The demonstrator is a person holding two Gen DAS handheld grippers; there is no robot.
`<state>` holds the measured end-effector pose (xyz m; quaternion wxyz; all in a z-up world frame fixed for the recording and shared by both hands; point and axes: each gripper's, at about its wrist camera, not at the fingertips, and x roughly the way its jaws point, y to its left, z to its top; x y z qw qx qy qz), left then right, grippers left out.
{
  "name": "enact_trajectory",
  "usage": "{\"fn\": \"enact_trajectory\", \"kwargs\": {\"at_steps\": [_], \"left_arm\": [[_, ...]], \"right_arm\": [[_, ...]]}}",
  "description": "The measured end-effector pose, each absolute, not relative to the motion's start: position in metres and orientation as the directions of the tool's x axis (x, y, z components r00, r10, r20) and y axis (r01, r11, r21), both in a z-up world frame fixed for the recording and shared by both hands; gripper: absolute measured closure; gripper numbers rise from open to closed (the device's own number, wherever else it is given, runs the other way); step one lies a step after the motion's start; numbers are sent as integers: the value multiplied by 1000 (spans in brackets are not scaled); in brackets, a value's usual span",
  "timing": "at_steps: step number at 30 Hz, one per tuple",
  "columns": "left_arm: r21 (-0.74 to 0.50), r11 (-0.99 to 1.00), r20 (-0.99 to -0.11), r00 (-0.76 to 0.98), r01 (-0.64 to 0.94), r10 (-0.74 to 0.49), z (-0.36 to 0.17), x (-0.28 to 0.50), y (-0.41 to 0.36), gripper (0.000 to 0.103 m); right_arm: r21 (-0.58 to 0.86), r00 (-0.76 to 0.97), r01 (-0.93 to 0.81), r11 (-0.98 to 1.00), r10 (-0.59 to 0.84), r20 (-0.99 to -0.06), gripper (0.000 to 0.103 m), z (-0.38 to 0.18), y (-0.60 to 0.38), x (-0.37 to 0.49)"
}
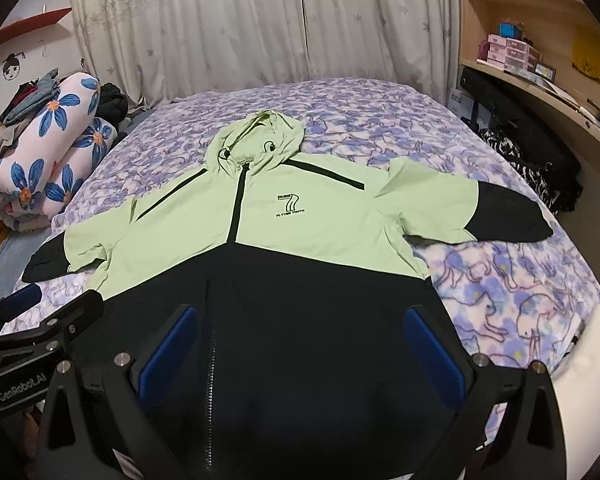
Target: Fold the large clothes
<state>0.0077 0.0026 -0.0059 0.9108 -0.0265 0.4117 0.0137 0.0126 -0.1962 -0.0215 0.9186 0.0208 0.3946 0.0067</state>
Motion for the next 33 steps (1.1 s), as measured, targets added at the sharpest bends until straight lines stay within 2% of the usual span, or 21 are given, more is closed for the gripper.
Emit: {"fn": "enact_trajectory", "kwargs": {"at_steps": [6, 15, 33], "left_arm": [[-36, 998, -750, 662, -46, 3, -8, 7, 3, 1], [-32, 998, -750, 661, -46, 6, -9, 6, 2, 1], [-29, 999, -755, 656, -45, 8, -12, 1, -1, 1]], "right_arm": [[91, 683, -10, 996, 73, -727, 0, -24, -201, 13], [69, 692, 15, 998, 39, -721, 0, -26, -203, 9], [107, 698, 3, 994, 75, -712, 1, -25, -209, 4]]}}
